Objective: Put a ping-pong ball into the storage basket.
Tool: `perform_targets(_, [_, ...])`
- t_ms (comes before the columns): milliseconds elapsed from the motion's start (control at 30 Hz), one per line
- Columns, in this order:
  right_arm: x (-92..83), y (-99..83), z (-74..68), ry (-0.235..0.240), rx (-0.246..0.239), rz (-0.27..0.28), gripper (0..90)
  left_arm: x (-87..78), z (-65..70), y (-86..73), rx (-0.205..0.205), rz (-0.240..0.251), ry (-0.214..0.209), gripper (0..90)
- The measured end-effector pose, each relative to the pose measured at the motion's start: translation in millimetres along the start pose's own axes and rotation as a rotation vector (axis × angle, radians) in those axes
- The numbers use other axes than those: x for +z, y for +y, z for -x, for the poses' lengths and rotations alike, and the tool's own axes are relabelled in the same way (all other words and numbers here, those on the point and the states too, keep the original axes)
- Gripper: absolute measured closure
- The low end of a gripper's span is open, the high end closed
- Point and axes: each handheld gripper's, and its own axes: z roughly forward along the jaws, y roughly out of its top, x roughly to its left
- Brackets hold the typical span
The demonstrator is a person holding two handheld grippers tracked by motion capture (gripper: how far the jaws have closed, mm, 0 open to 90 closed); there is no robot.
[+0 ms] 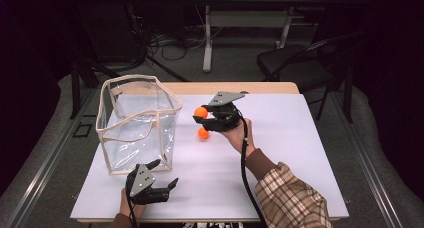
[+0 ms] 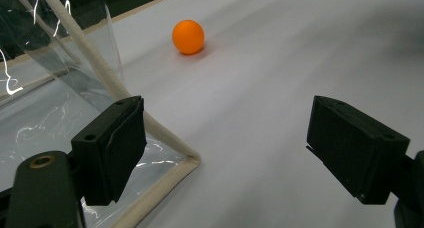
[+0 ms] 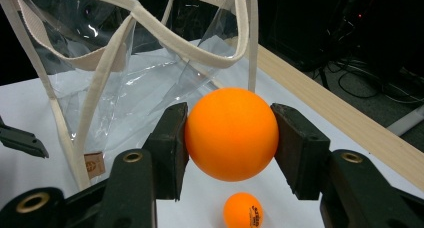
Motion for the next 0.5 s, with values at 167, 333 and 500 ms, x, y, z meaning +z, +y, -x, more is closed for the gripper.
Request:
perform_targets(167, [2.0,3.9,-0.5,0.001,-0.003,0.006,50.4,-0.2,-0.2,-0.1,-0.001,-0.001,0.002,15.9])
perform_targets(333, [2.9,7.8,-0.4,-0.001,-0.009,0.008,50.4,-0.3,-0.2,-0.1,-0.001,0.0,0.002,15.9])
perform_targets(500, [3.7,11.5,-0.5,-0.001,-0.012,0.008,50.4,-0.3,-0.1,-0.1,0.0,0.0,0.0,15.9])
